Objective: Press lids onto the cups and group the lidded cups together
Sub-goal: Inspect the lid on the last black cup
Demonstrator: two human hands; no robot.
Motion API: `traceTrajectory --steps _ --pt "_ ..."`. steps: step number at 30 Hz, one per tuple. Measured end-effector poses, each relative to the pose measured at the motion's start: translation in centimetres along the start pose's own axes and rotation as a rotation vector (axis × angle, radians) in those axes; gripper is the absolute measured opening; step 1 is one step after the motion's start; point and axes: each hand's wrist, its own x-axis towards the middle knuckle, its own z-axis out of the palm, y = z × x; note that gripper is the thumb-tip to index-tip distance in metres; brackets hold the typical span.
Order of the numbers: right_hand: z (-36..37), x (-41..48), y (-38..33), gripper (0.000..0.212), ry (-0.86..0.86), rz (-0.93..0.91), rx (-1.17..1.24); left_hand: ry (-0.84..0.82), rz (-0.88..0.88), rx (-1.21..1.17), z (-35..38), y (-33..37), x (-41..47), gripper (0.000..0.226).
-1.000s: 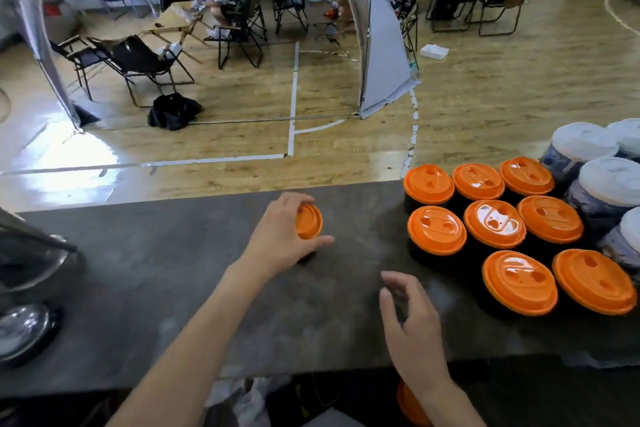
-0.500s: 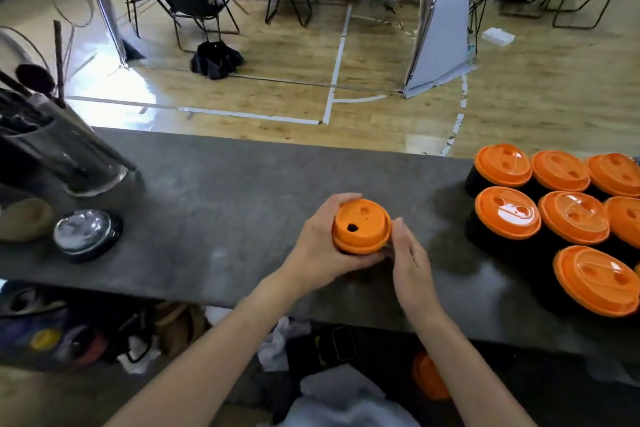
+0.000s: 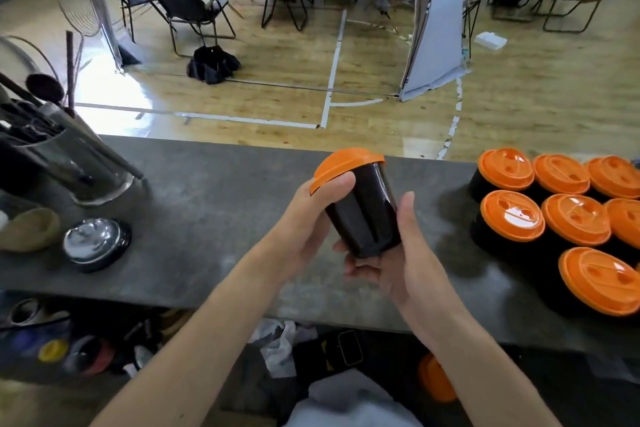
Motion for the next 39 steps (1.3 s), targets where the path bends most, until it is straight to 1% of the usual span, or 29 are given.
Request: traceTrajectory --steps 1,3,4,7,8,9,11,13,14,15,16,18,20,21,22,24,26,27,29,31,32,34,37,39 --pt "0.1 -0.2 0.1 0.085 0.026 -0.056 -0.032 0.007 0.011 0.003 0.1 0.6 0.0 0.096" --pt "0.7 -0.5 -0.2 0.073 0.086 -0.14 -0.088 -0.001 0.018 0.001 0.2 1.6 0.1 0.095" --pt "1.0 -0.6 -0.5 0.068 0.089 -0.14 -0.053 -0.031 0.015 -0.021 0.3 2.1 0.1 0.093" --pt "1.9 -0.9 -2.5 0.072 -0.079 -0.001 0.222 -0.11 -0.003 -0.105 0.6 3.6 0.2 0.085" --pt "2.1 -0.9 -3.3 0.073 -0.12 0.021 0.291 -0.107 -0.014 -0.095 0.8 4.2 0.4 0.083" --pt "2.2 -0.9 -3.6 0.073 -0.136 0.001 0.308 -0.083 -0.028 -0.072 1.0 4.9 0.7 0.078" --pt "2.2 -0.5 -3.6 0.076 -0.081 -0.103 0.222 -0.015 -0.036 0.0 1.3 6.2 1.2 0.066" --pt "2.3 0.0 -3.3 0.087 0.053 -0.234 0.054 0.009 0.002 0.065 1.3 7.0 1.7 0.07" --pt "2.3 0.2 -3.2 0.091 0.093 -0.28 -0.002 -0.002 0.021 0.078 1.2 7.3 1.9 0.072" --pt "2.5 0.2 -3.3 0.09 0.1 -0.301 -0.003 -0.024 0.026 0.071 1.1 7.5 2.0 0.073" --pt "2.7 0.2 -3.7 0.085 0.076 -0.285 0.051 -0.054 0.026 0.049 1.1 7.8 2.1 0.075" --pt "3.3 -0.1 -4.7 0.072 -0.037 -0.17 0.212 -0.1 0.024 -0.002 1.0 8.3 2.1 0.083" --pt "3.5 -0.4 -5.6 0.069 -0.134 -0.114 0.278 -0.125 0.027 -0.009 1.2 8.7 2.1 0.094" --pt "3.4 -0.3 -5.7 0.07 -0.126 -0.126 0.252 -0.113 0.033 0.005 1.3 8.9 2.2 0.093" --pt "3.3 0.0 -5.7 0.074 -0.083 -0.162 0.192 -0.083 0.041 0.029 1.5 9.2 2.4 0.087" --pt "3.2 0.6 -5.5 0.088 0.038 -0.275 0.052 -0.028 0.058 0.075 1.8 9.7 2.7 0.072" --pt "3.3 0.7 -5.6 0.094 0.085 -0.345 -0.012 -0.019 0.077 0.094 1.9 10.2 3.0 0.068" --pt "3.3 0.6 -5.9 0.091 0.064 -0.338 0.031 -0.029 0.083 0.094 2.0 10.5 3.0 0.068" --pt "3.3 0.3 -6.8 0.079 -0.044 -0.226 0.195 -0.052 0.083 0.079 2.4 10.9 3.0 0.07" --pt "2.9 -0.2 -7.8 0.08 -0.159 -0.101 0.304 -0.074 0.06 0.069 2.9 11.2 3.1 0.07" --pt "2.5 -0.1 -7.9 0.082 -0.178 -0.093 0.301 -0.076 0.06 0.07 3.1 11.2 3.1 0.068" --pt "1.9 0.2 -8.1 0.086 -0.112 -0.177 0.201 -0.035 0.081 0.08 3.7 11.3 3.4 0.062" --pt "1.0 0.5 -8.3 0.096 0.041 -0.386 -0.003 0.043 0.119 0.12 4.8 11.6 3.8 0.063" --pt "0.6 0.2 -8.8 0.094 0.04 -0.417 -0.01 0.016 0.13 0.119 5.2 11.8 4.0 0.064"
